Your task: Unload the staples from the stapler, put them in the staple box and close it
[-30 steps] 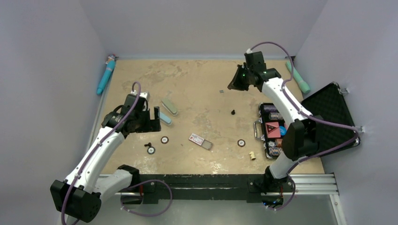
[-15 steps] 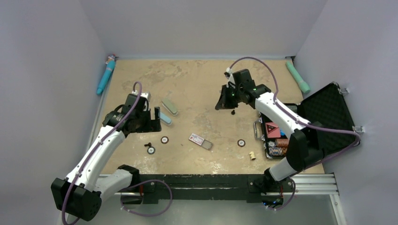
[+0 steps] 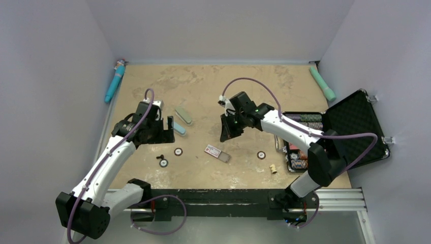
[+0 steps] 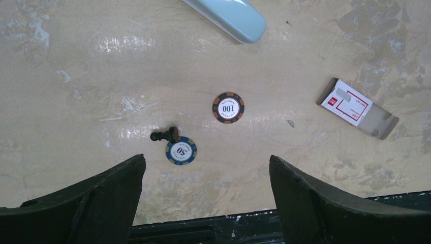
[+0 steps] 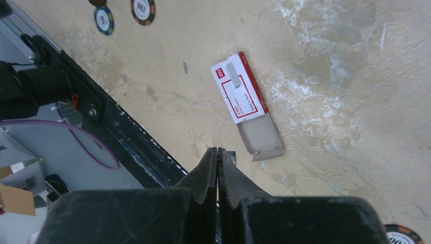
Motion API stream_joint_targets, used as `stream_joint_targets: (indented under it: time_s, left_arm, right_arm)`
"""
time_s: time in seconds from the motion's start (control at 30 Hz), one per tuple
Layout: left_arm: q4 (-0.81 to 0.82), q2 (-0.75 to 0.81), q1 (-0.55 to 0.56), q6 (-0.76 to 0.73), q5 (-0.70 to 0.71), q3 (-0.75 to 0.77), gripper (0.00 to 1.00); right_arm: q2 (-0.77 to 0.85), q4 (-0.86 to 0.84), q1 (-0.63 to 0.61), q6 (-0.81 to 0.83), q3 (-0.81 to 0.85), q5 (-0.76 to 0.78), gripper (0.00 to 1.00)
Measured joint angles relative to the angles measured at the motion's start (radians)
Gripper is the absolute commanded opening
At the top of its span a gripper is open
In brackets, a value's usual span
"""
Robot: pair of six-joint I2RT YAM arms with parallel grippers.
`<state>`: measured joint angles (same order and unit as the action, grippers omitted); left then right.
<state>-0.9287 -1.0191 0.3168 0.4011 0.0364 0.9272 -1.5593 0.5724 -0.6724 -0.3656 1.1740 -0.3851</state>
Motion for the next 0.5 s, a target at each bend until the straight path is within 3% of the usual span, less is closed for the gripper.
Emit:
stream_joint_targets:
  time_s: [0.5]
  left_arm:
    - [0.000, -0.003, 0.017, -0.001, -0.004, 0.000, 0.94]
  right_arm:
    - [-0.053, -0.021, -0.063, -0.016, -0.058, 0.028, 0.00]
